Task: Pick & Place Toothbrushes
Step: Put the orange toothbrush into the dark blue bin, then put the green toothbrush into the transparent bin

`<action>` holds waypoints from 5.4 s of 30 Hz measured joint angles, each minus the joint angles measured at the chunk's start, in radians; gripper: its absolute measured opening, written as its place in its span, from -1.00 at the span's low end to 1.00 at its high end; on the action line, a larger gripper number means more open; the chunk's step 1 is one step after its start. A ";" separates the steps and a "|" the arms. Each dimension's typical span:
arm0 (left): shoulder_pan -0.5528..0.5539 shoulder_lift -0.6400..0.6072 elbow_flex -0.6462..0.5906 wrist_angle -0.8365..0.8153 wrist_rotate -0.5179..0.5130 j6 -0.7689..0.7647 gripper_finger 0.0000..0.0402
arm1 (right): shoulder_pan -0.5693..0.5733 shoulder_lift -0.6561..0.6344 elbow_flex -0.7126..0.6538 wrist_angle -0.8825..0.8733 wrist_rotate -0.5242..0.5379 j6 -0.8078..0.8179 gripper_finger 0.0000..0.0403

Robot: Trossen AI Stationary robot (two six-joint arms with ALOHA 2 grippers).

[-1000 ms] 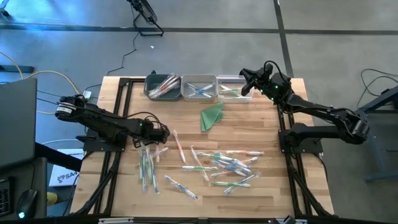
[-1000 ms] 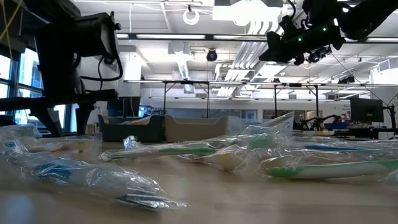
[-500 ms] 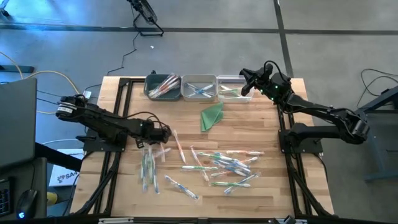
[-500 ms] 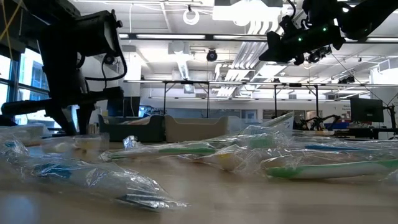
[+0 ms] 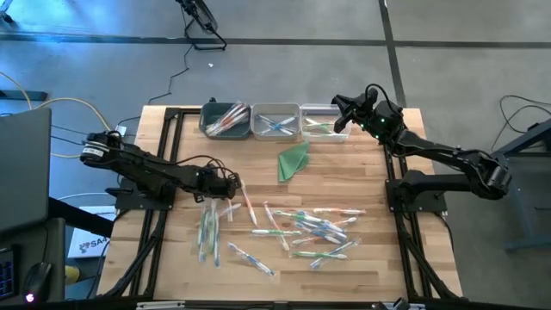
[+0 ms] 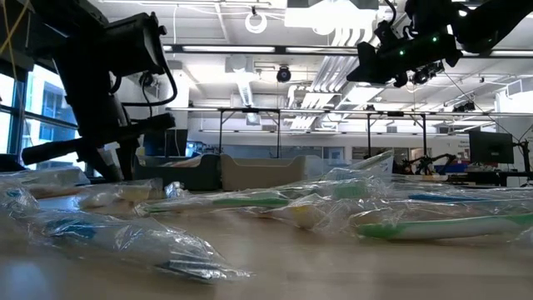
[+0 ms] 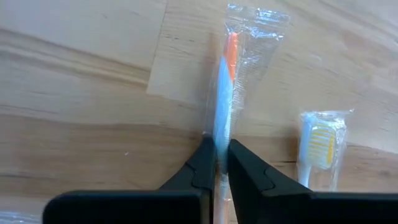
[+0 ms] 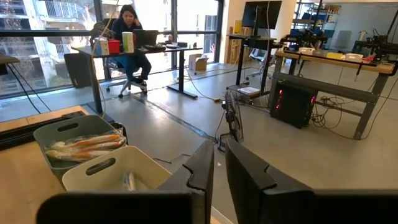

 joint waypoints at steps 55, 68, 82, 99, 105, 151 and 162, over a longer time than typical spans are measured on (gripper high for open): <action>0.081 -0.003 0.541 -0.739 -0.928 0.319 -0.90 | 0.000 0.000 0.000 0.001 0.000 0.000 -0.83; 0.272 -0.110 0.541 -0.626 -0.713 0.668 -0.90 | 0.000 0.000 0.000 0.011 0.000 0.000 -0.83; 0.691 -0.114 0.499 -0.067 -0.206 1.406 -0.90 | 0.000 0.000 0.000 0.005 0.008 0.062 -0.83; 0.930 -0.114 0.211 0.510 0.143 1.573 -0.90 | 0.000 0.000 0.000 -0.003 0.012 0.088 -0.83; 0.930 -0.114 0.121 0.621 0.221 1.739 -0.90 | 0.000 0.000 0.000 -0.003 0.098 0.088 -0.83; 0.930 0.046 0.106 0.567 0.189 1.861 -0.60 | 0.001 0.000 0.000 -0.006 0.113 0.113 -0.83; 0.930 0.045 0.145 0.571 0.190 1.849 -0.12 | 0.001 0.000 0.000 -0.014 0.113 0.051 -0.83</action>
